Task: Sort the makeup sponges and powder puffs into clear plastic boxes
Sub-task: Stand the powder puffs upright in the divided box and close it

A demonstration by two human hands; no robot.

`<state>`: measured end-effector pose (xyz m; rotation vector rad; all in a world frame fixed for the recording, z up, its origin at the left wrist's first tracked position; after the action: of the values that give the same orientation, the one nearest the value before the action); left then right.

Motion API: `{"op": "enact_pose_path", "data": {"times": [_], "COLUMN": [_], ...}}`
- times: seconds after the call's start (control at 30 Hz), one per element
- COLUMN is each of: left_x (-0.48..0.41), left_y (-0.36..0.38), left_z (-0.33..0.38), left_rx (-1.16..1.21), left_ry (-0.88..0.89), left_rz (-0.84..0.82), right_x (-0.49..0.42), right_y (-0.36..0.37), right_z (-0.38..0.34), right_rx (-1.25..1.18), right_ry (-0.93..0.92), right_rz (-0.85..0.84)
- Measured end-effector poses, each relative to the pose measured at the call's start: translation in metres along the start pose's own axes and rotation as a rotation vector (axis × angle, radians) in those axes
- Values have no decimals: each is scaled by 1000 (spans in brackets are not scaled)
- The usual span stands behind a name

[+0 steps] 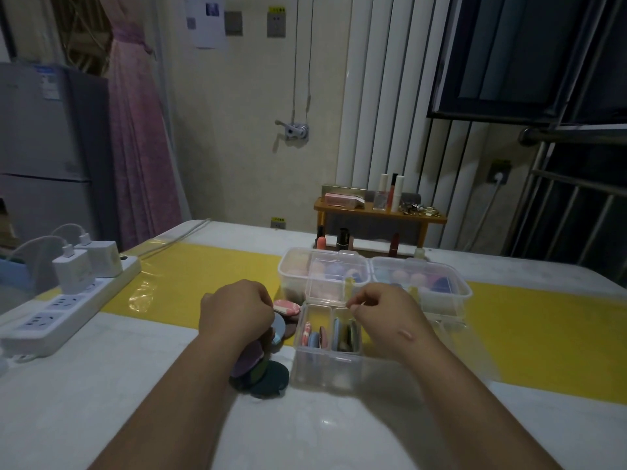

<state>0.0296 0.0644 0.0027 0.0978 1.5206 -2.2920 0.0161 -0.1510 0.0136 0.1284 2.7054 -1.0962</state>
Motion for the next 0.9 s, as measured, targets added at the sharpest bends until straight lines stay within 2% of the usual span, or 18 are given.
{"op": "enact_pose_path", "data": {"times": [0.23,0.4,0.7,0.8,0.9], "left_x": [-1,-1,4,6,8], "left_y": [1,1,-3,-7,-10], "left_z": [-1,1,1,4,7], "left_rx": [-44,-10,406,583,656], "left_ry": [27,87,42,40,43], "left_rz": [-42,19,89,162,233], "right_x": [0,-2,-7,-7,-6], "right_y": [-10,-17,-23,-23,-22], "right_z": [0,3,11,11,10], "right_rx": [-4,58,-56,-90,-126], "right_ry": [-78,-144,-133,-143,-150], "right_rz": [-23,-13,143,157,163]}}
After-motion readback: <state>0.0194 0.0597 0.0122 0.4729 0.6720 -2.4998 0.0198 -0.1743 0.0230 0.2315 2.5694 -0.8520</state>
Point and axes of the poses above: each hand's wrist, its own x-axis away from the middle knuckle, its own y-axis out of the palm, z = x × y, the point moved 2 cm from there along -x, towards the middle knuckle, and after that the axes turned 5 degrees about z, right-handed, at the moved point
